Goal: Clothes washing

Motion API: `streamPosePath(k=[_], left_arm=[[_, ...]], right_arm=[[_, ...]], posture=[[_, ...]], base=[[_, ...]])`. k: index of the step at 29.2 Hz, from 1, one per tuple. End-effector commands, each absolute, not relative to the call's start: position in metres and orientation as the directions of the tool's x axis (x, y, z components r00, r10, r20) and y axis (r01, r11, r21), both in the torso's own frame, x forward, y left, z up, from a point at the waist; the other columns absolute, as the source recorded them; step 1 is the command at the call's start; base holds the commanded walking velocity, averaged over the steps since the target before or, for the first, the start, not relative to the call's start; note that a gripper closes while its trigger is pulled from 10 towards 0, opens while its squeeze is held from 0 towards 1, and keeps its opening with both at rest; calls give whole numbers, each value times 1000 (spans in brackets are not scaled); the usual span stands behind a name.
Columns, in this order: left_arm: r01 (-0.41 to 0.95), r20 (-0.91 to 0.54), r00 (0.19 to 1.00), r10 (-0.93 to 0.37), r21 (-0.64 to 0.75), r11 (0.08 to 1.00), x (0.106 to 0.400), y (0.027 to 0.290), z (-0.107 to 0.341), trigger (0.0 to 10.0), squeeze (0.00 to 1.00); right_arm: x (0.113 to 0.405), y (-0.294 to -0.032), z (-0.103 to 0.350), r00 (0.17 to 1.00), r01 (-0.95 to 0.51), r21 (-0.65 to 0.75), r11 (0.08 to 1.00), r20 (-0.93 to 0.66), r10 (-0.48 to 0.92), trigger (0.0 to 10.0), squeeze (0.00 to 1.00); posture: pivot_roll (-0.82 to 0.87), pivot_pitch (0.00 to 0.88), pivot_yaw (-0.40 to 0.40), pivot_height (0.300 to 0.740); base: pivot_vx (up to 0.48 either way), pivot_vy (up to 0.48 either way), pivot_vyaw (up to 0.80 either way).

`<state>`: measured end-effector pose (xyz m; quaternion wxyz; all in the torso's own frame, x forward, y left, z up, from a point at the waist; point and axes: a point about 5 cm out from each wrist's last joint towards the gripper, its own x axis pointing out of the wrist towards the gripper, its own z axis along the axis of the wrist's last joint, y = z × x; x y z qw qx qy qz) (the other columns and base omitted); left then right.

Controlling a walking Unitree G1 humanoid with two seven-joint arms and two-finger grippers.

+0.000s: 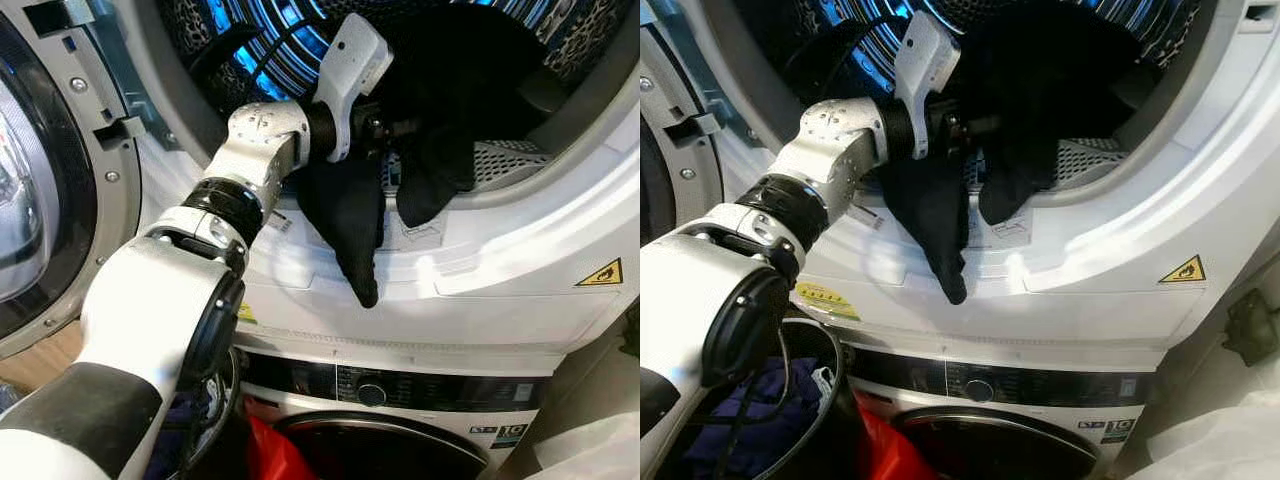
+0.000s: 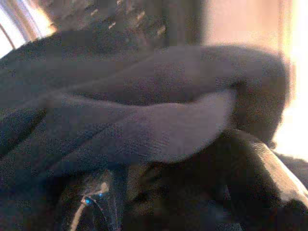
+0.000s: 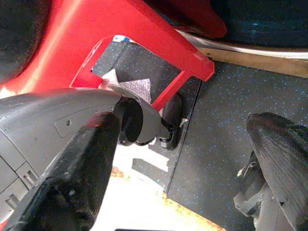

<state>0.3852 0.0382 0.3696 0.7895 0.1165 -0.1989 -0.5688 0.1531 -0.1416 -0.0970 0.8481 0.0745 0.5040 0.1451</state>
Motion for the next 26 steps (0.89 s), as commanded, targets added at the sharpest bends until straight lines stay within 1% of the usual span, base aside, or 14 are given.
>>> streamPosePath(k=[1, 3, 4, 6, 7, 11, 12, 17, 18, 20, 22, 23, 24, 26], left_arm=[[857, 210, 166, -963, 453, 247, 376, 47, 393, 10000, 0], [858, 238, 100, -966, 470, 205, 371, 53, 405, 10000, 0], [874, 265, 16, -964, 465, 142, 365, 60, 415, 10000, 0], [879, 278, -36, -960, 466, 102, 361, 64, 420, 10000, 0], [875, 282, -93, -955, 482, 57, 356, 73, 426, 10000, 0], [875, 301, -177, -937, 483, -10, 349, 89, 432, 10000, 0], [882, 317, -191, -929, 472, -21, 347, 99, 434, 10000, 0], [876, 221, -167, -961, 480, -42, 346, 111, 418, 10000, 0], [873, 138, -187, -973, 477, -100, 340, 118, 401, 10000, 0], [872, 69, -188, -980, 471, -134, 334, 122, 388, 10000, 0], [869, 43, -112, -993, 489, -77, 335, 123, 376, 10000, 0], [869, 43, -112, -993, 489, -77, 335, 123, 376, 10000, 0], [862, 39, -67, -997, 506, -37, 335, 124, 374, 10000, 0], [850, 43, -15, -999, 527, 9, 336, 124, 373, 10000, 0]], right_arm=[[151, -137, -98, 442, -150, 290, 945, -835, 327, 10000, 0], [151, -136, -98, 443, -149, 291, 945, -834, 327, 10000, 0], [152, -135, -98, 445, -149, 293, 944, -833, 329, 10000, 0], [152, -135, -98, 446, -148, 294, 944, -832, 329, 10000, 0], [152, -135, -98, 448, -145, 296, 944, -831, 329, 10000, 0], [153, -133, -97, 450, -142, 298, 944, -830, 330, 10000, 0], [153, -133, -97, 451, -140, 300, 944, -829, 330, 10000, 0], [155, -132, -97, 453, -138, 303, 943, -827, 332, 10000, 0], [155, -131, -97, 454, -137, 305, 942, -826, 334, 10000, 0], [155, -131, -97, 455, -136, 306, 942, -826, 334, 10000, 0], [155, -131, -97, 455, -133, 308, 942, -826, 334, 10000, 0], [155, -131, -97, 455, -133, 308, 942, -826, 334, 10000, 0], [155, -131, -97, 454, -135, 308, 942, -826, 335, 10000, 0], [155, -131, -97, 453, -137, 307, 942, -826, 335, 10000, 0]], posture=[[-23, 0, 149, 740], [-23, 0, 150, 740], [-22, 0, 152, 740], [-18, 0, 152, 740], [-12, 0, 152, 740], [-10, 0, 156, 740], [-7, 0, 158, 740], [-4, 0, 161, 740], [-4, 0, 163, 740], [-2, 0, 164, 740], [7, 0, 163, 740], [7, 0, 163, 740], [7, 0, 164, 740], [7, 0, 164, 740]], base=[[0, 0, 0], [0, 0, 0], [0, 0, 0], [0, 0, 0], [0, 0, 0], [0, 0, 0], [0, 0, 0], [0, 0, 0], [0, 0, 0], [0, 0, 0], [0, 0, 0], [0, 0, 0], [0, 0, 0], [0, 0, 0]])
